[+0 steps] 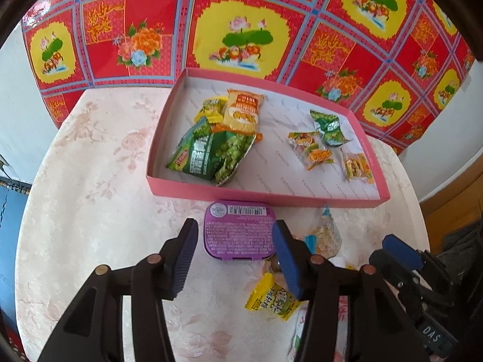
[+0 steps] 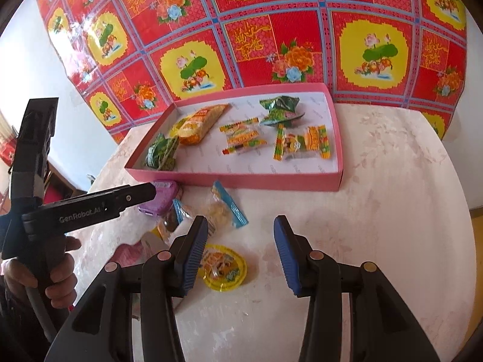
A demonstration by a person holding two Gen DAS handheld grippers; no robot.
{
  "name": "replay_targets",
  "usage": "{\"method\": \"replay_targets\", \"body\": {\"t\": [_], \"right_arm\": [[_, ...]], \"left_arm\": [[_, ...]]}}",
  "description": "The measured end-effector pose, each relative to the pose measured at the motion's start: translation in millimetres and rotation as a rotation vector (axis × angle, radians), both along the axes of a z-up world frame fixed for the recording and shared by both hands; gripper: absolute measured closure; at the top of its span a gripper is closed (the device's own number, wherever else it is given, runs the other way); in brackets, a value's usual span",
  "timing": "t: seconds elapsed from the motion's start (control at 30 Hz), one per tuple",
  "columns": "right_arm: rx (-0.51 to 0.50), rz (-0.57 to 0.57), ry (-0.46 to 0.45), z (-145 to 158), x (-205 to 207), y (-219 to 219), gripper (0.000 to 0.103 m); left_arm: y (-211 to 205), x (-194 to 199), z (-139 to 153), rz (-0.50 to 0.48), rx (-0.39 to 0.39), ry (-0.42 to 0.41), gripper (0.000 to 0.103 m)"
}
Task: Organize snacks
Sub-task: 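Withdraw both open tools from the tray toward the remaining snacks, then grasp the purple tin with the left tool while the right tool grasps the yellow jelly cup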
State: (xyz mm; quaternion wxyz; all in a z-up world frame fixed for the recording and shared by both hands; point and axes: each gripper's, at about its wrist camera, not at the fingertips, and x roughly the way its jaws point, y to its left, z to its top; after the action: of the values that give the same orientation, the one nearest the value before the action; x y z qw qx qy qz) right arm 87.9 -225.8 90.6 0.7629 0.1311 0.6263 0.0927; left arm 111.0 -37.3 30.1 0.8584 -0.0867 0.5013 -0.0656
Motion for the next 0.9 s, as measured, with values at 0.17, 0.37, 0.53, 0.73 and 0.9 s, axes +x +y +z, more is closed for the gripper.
{"method": "replay_targets", "body": {"t": [0.17, 0.37, 0.53, 0.73, 0.9], "right_arm": [[0.008, 0.011, 0.009, -2, -5, 0, 0.056], [0.018, 0.009, 0.011, -3, -8, -3, 0.056], [0.028, 0.012, 0.006, -2, -11, -5, 0.056], [0.036, 0.02, 0.014, -2, -16, -5, 0.056], [0.039, 0.035, 0.03, -5, -18, -2, 0.056]], "left_arm": [[-4, 2, -7, 0.003, 0.006, 0.024, 0.045], [-11, 6, -14, -0.005, 0.022, 0.043, 0.041], [-18, 9, -18, -0.004, 0.057, 0.033, 0.039], [-21, 8, -21, -0.004, 0.073, 0.012, 0.039], [-24, 7, -25, -0.016, 0.089, -0.01, 0.039]]}}
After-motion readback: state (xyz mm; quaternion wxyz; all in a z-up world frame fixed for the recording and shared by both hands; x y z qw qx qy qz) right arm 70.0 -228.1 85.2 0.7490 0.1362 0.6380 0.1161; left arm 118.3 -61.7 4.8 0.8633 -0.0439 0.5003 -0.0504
